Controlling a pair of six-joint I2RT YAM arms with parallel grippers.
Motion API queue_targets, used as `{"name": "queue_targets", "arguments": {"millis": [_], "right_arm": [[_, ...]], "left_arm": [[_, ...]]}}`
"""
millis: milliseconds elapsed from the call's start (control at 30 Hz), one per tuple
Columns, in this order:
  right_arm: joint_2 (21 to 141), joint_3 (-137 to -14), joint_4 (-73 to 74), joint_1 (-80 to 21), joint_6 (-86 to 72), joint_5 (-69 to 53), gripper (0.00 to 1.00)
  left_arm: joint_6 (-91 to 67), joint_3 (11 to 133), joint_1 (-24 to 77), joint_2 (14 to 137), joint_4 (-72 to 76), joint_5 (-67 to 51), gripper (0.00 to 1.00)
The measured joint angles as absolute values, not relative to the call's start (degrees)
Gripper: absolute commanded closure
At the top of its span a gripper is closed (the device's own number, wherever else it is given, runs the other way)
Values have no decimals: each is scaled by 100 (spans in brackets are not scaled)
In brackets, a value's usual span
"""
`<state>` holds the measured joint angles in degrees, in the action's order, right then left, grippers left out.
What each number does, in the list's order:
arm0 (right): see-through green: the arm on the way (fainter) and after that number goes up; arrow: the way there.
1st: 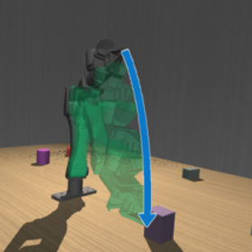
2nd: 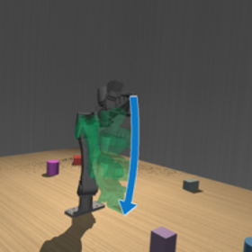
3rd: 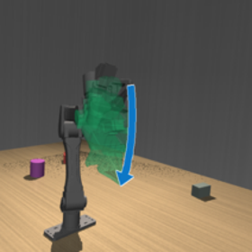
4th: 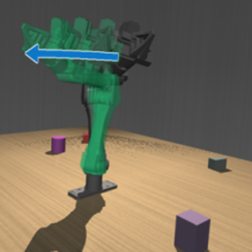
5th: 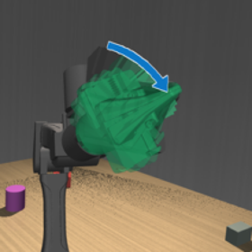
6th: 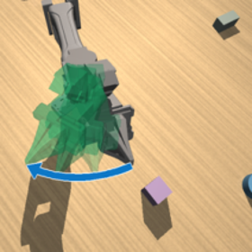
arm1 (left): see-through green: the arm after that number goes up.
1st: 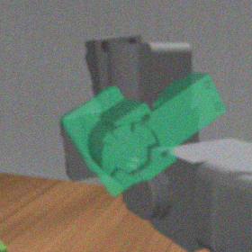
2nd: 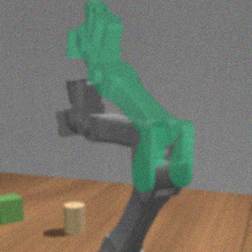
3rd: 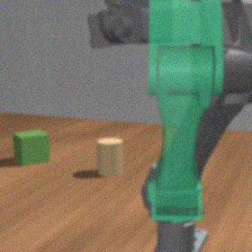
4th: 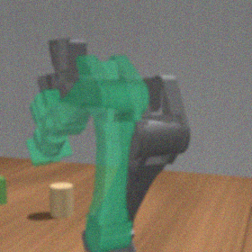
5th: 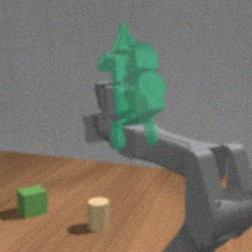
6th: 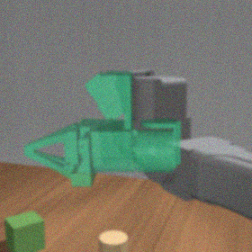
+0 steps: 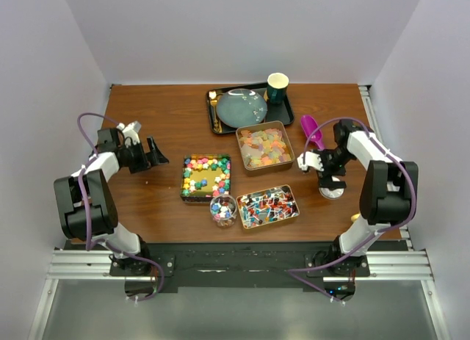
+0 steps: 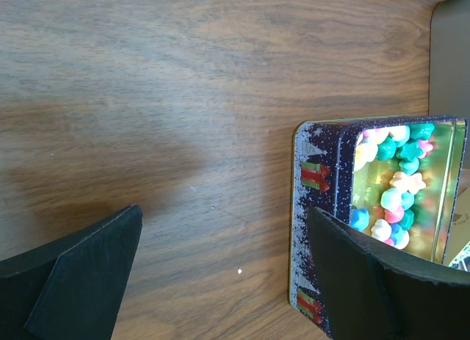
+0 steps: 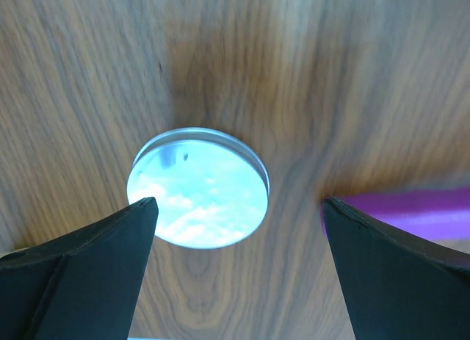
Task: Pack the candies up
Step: Adjust the bottle lid at the center of the board, then pick up the bottle lid at the center of the board.
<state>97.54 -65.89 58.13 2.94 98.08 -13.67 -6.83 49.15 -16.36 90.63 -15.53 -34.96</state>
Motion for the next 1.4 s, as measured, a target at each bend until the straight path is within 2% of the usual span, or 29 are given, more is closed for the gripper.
{"name": "queue_targets", "arguments": {"millis": [900, 1400], "right_arm": [[9736, -6114, 5435, 624, 9942, -1317, 1], [10492, -6923, 6322, 978, 9426, -1632, 1]], "left_arm": [[-751, 4882, -1636, 9063, -1452, -3535, 0], [-845, 4768, -1636, 9070, -1319, -3695, 0]]}}
